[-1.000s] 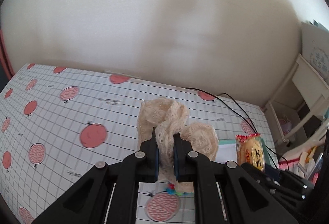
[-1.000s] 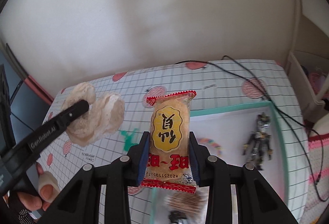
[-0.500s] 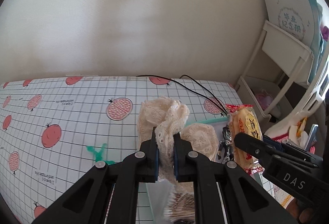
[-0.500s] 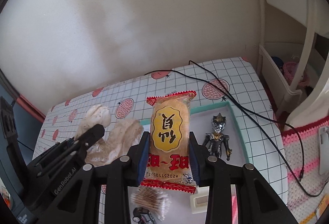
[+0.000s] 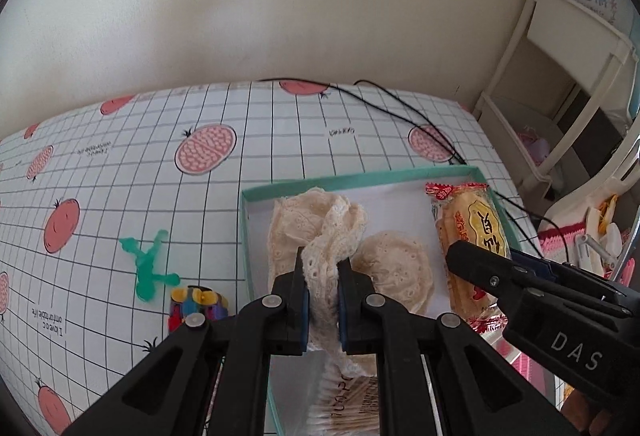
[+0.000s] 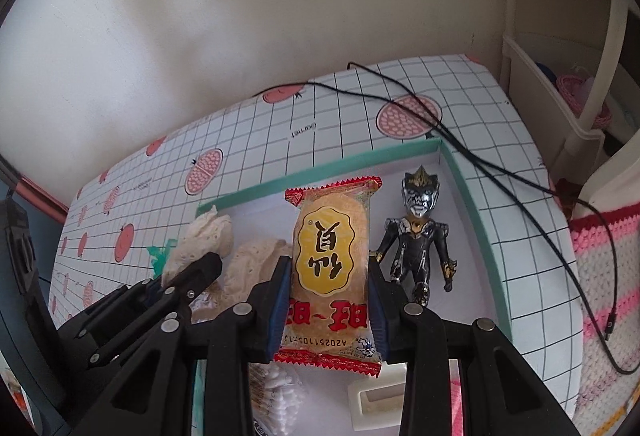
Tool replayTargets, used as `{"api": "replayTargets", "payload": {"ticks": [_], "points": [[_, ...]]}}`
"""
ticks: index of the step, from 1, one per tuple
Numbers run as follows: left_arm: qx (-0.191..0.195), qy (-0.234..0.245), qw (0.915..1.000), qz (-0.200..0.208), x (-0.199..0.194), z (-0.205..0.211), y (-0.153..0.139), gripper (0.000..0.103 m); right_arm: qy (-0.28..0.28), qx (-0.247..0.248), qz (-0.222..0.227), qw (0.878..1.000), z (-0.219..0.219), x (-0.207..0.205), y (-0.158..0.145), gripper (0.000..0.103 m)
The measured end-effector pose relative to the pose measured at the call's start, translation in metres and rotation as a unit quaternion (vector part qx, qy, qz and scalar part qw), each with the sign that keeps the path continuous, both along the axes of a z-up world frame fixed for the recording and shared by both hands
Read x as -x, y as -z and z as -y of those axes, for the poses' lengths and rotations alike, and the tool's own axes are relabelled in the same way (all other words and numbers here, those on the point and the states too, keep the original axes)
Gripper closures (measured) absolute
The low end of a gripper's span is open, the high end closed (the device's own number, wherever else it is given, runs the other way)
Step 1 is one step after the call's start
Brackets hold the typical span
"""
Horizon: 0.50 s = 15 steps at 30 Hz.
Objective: Organize objects
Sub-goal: 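Lower into the tray and open the left gripper while the right gripper releases the packet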
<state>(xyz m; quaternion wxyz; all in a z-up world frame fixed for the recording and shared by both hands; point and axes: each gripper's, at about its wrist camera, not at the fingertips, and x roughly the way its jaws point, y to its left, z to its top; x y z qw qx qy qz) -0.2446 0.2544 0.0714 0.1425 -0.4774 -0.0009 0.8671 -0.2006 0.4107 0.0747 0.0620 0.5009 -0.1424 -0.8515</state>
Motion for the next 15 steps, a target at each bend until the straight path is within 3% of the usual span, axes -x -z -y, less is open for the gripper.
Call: {"api": "replayTargets", "payload": {"ticks": [15], "points": [[0.006,-0.007,0.9995,0.031,0.006,0.003,0.031,0.092,0.007,0.005,0.03,1.0,-0.002,0.005,0.03,0.066]]}}
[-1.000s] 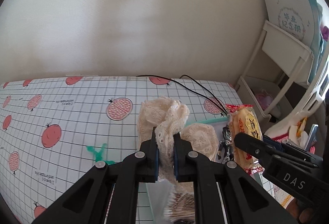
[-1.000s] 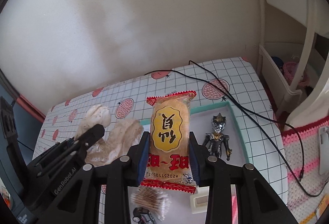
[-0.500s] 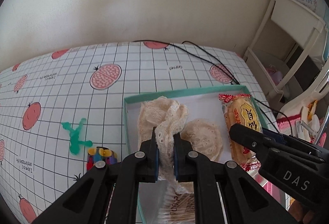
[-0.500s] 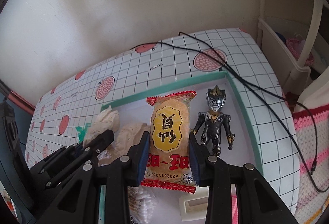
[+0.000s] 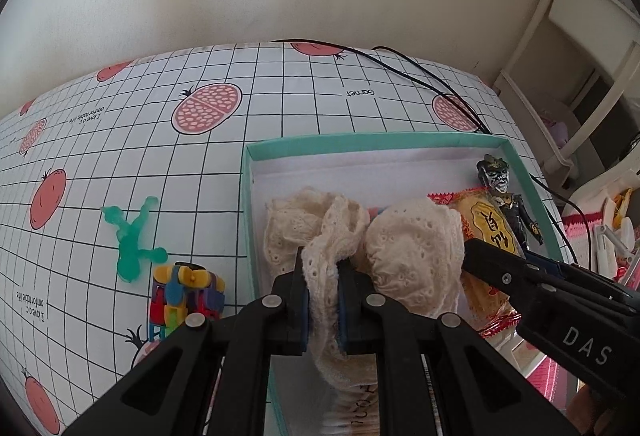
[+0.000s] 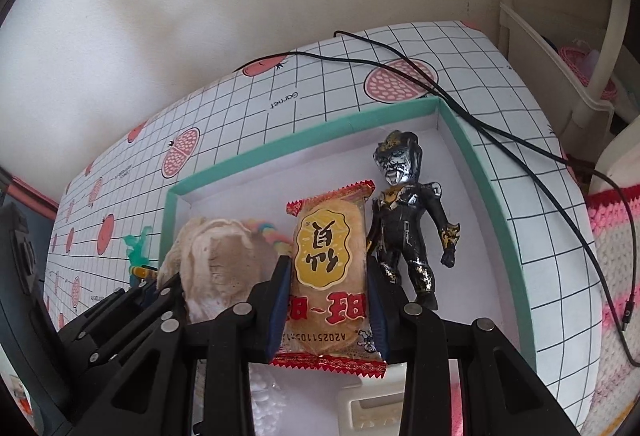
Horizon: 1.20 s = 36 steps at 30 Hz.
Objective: Organize objects
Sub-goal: 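Lower into the tray and open the left gripper while the right gripper releases the packet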
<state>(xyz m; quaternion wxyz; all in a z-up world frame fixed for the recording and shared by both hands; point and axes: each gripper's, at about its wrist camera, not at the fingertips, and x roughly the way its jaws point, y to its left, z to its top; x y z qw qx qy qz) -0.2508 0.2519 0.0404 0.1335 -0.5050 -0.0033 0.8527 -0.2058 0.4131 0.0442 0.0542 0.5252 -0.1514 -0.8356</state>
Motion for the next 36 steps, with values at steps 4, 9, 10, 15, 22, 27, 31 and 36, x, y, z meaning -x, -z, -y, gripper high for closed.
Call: {"api": "replayTargets", "payload": {"ticks": [4,9,10,15,22,27,31,36], "points": [[-0.003,0.002,1.0,0.003,0.001,0.001,-0.003,0.091,0.0,0.0,0.001,1.0,0.0,0.0,-0.001,0.066],[-0.009,0.011,0.9998,0.011,0.003,0.002,-0.01,0.09,-0.002,-0.007,0.003,1.0,0.001,0.0,-0.002,0.064],[-0.01,0.012,0.9998,0.012,0.003,0.002,-0.011,0.089,-0.003,-0.008,0.003,1.0,0.001,-0.001,-0.003,0.064],[-0.019,0.017,0.9995,0.018,0.002,0.002,-0.018,0.077,-0.005,-0.007,0.0,1.0,0.001,-0.003,-0.009,0.061],[-0.023,0.021,0.9995,0.01,0.0,0.0,-0.033,0.066,-0.006,-0.011,-0.019,1.0,0.002,-0.007,-0.028,0.061],[-0.03,0.022,0.9993,0.004,-0.002,0.003,-0.043,0.06,-0.004,-0.011,-0.037,0.999,0.001,-0.01,-0.043,0.061],[-0.035,0.026,0.999,-0.007,-0.003,0.005,-0.053,0.057,0.0,-0.012,-0.045,0.999,-0.001,-0.012,-0.051,0.061],[-0.039,0.027,0.9987,-0.018,-0.004,0.007,-0.062,0.057,-0.002,-0.012,-0.052,0.999,0.0,-0.015,-0.057,0.061]]}}
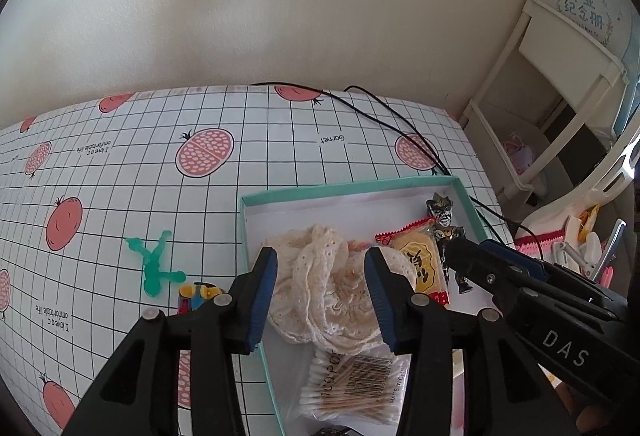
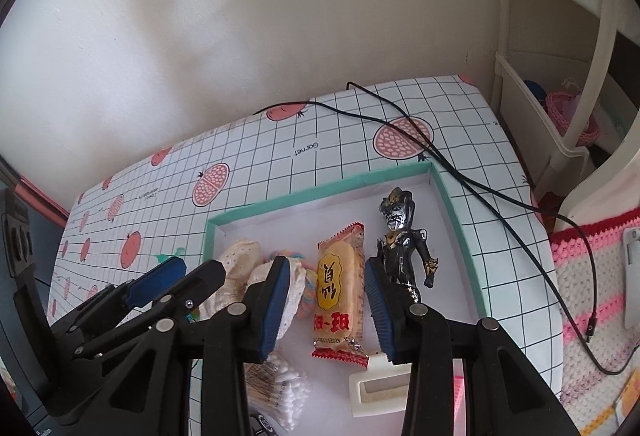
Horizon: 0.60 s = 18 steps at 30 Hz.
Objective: Organize objects
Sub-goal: 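Lower into the tray and open the left gripper while the right gripper releases the packet, then withdraw both grippers from the tray toward the green toy and colourful blocks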
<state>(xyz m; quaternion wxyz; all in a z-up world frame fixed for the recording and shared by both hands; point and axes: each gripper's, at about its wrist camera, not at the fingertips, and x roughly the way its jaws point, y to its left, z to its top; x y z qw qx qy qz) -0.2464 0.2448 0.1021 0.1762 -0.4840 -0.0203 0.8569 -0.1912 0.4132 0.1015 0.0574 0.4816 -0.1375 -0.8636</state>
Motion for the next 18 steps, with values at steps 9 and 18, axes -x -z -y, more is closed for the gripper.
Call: {"api": "replayTargets", "payload": {"ticks": [9,18], "points": [[0.022,-0.02,0.9995,-0.014,0.004,0.011,0.002,0.056,-0.003,-0.006,0.012,1.0,0.004,0.002,0.008,0.061],[0.041,-0.062,0.9973,-0.001,0.012,0.033,0.015,0.039,-0.001,-0.001,0.014,1.0,0.004,0.004,0.014,0.045]]}}
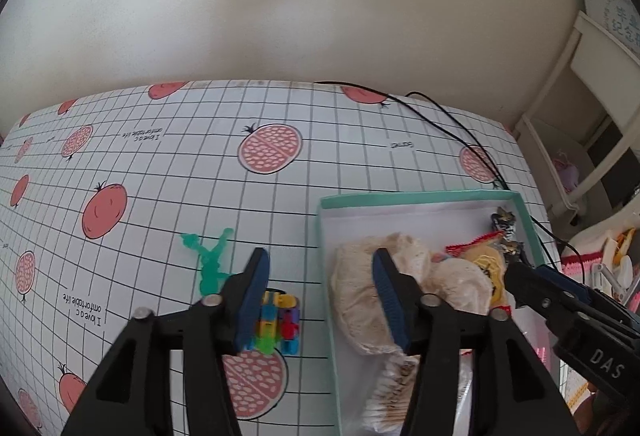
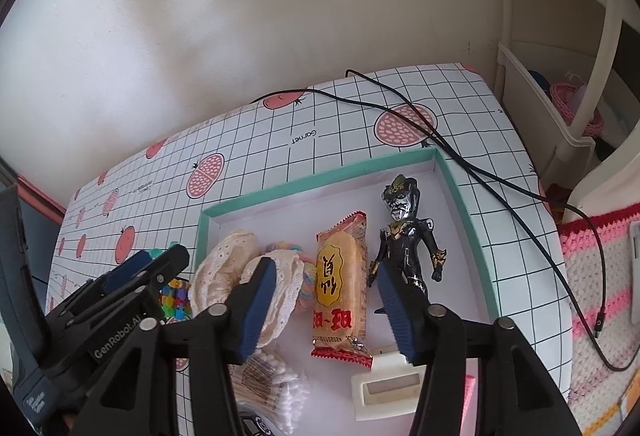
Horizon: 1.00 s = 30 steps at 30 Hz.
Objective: Organize objects
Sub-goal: 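Withdraw both grippers from the tray toward the green toy and colourful blocks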
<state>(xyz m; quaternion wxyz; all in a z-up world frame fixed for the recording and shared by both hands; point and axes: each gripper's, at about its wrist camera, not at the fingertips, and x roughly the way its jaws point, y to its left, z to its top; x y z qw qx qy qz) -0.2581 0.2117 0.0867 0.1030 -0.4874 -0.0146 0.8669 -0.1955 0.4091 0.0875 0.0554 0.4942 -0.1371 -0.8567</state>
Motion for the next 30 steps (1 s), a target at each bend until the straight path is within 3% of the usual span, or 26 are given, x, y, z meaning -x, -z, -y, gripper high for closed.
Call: {"api": "replayTargets", "payload": {"ticks": [7,8,13,15,19,30], "points": [[0.001,-0.02,0.9998,0.002,0.006,0.021,0.004,0.033,0.001,-0.006,0.0,1.0,0.001,0.001,0.001,0.035],[0.0,-0.02,0.9998,0.004,0.007,0.023,0.004,0.027,0.002,-0.007,-0.001,1.0,0.0,0.001,0.002,0.032],[-0.006,-0.034,0.9994,0.008,0.008,0.025,0.003,0.024,0.003,-0.012,-0.005,1.0,0.002,0.001,0.002,0.017],[-0.008,-0.033,0.9994,0.003,0.007,0.024,0.001,0.009,0.001,-0.014,-0.006,1.0,0.004,0.002,0.003,0.012],[-0.005,-0.039,0.9992,-0.008,0.006,0.023,-0.001,0.005,0.004,-0.018,-0.011,1.0,0.004,0.002,0.003,0.0],[-0.01,-0.052,0.9985,-0.011,0.007,0.03,-0.002,0.003,0.005,-0.032,-0.015,0.999,0.006,0.002,0.003,0.0]]}}
